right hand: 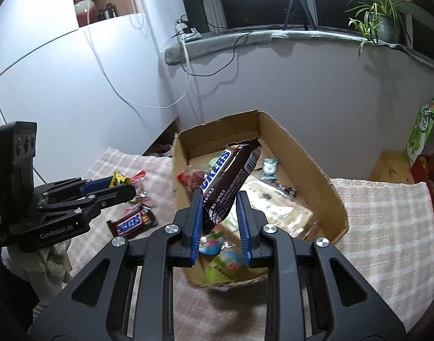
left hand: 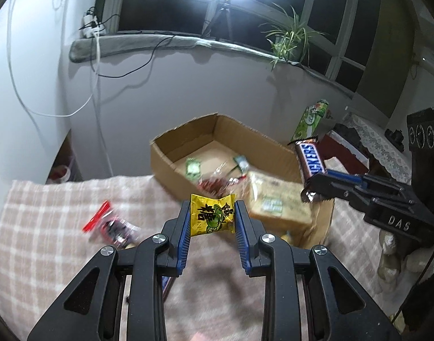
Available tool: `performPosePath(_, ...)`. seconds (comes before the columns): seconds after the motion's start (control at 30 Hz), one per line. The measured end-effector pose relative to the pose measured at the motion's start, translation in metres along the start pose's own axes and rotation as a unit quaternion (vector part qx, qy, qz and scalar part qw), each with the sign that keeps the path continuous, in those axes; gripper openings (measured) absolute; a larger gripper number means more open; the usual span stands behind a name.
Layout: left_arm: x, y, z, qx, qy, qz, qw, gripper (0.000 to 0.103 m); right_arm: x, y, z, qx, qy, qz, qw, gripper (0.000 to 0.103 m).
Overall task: Organize snacks
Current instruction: 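Carry the yellow candy and Snickers bar with both tools over the box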
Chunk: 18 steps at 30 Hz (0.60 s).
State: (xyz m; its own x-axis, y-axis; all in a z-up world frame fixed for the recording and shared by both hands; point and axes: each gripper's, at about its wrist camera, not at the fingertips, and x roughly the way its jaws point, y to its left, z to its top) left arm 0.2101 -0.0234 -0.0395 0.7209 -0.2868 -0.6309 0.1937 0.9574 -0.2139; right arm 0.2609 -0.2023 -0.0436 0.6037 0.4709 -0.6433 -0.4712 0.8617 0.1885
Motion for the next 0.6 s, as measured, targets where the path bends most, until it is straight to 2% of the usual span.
performPosePath(0.6, 0.057, -0.024, 0.036, 0.028, 0.007, 0.000, 0.9996, 0.027, 0.024, -0.046, 0.008, 0.020, 0.011, -0.019, 1.000, 0.024)
